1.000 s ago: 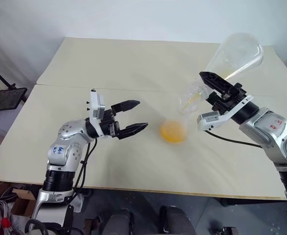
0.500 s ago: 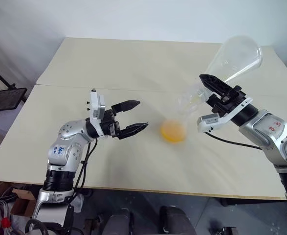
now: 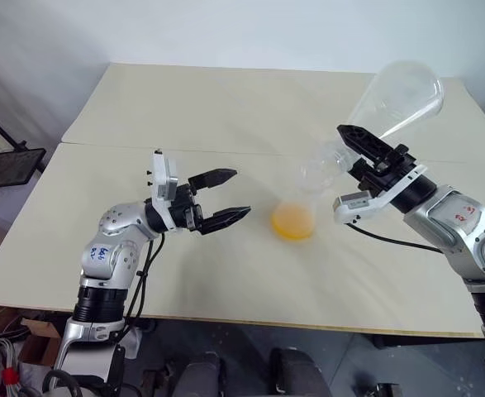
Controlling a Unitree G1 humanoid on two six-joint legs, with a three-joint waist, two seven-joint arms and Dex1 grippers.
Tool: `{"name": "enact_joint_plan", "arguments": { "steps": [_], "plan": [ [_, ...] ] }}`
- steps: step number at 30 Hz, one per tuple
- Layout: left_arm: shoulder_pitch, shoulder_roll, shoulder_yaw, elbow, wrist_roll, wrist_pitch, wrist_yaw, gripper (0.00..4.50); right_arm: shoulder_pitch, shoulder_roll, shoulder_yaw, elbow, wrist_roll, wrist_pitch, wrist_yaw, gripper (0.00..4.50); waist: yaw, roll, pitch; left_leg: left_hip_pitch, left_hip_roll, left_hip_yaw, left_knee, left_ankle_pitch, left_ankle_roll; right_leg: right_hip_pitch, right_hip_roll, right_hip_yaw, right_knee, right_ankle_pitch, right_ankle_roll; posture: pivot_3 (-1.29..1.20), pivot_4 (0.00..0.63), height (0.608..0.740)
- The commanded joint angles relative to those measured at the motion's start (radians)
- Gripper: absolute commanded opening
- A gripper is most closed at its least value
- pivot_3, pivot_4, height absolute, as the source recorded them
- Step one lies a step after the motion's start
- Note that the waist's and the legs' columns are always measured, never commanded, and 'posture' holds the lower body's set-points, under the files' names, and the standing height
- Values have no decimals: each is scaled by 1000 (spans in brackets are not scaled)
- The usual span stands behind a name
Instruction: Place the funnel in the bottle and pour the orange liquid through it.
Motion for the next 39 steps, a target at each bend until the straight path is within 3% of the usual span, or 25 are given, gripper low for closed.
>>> {"name": "enact_joint_plan", "arguments": {
  "steps": [1, 8, 11, 18, 24, 30, 39],
  "plan": [
    [-19, -1, 2, -12, 2, -25, -4, 4500, -2, 13, -59, -31, 88, 32, 6, 2486, 0, 0, 0, 0, 0, 0, 0, 0, 0, 0, 0, 0, 0, 0, 0, 0, 150, 740],
    [-16, 4, 5, -13, 1, -24, -6, 4500, -13, 61, -114, -58, 296, 94, 75, 2486, 0, 0, 0, 0, 0, 0, 0, 0, 0, 0, 0, 0, 0, 0, 0, 0, 150, 740],
    [-14, 6, 7, -15, -1, -24, -6, 4500, -7, 105, -162, -77, 466, 183, 147, 2486, 0, 0, 0, 0, 0, 0, 0, 0, 0, 0, 0, 0, 0, 0, 0, 0, 150, 740],
    [-9, 10, 6, -17, -2, -20, -9, 4500, -8, 258, -428, -73, 961, 576, 245, 2486, 5, 0, 0, 0, 0, -2, 0, 0, 0, 1, -1, -1, 0, 0, 0, 0, 150, 740],
    [-13, 9, 2, -12, -1, -19, -15, 4500, 14, 308, -585, 1, 1254, 775, 295, 2486, 2, 0, 0, 0, 0, -1, 0, 0, 0, 1, -1, 0, 0, 0, 0, 0, 150, 740],
    [-19, 12, 1, -7, 0, -16, -23, 4500, 9, 291, -609, 101, 1354, 816, 336, 2486, 0, 0, 0, 0, 0, 0, -1, 0, 0, 0, 0, 0, 1, 0, 0, 0, 150, 740],
    [-14, 17, 2, -17, 0, -9, -22, 4500, -9, 269, -530, 260, 1294, 757, 352, 2486, 3, 0, 0, 0, 0, 0, 0, 0, 0, 0, -1, 1, 1, 0, 0, 0, 150, 740]
  ]
}}
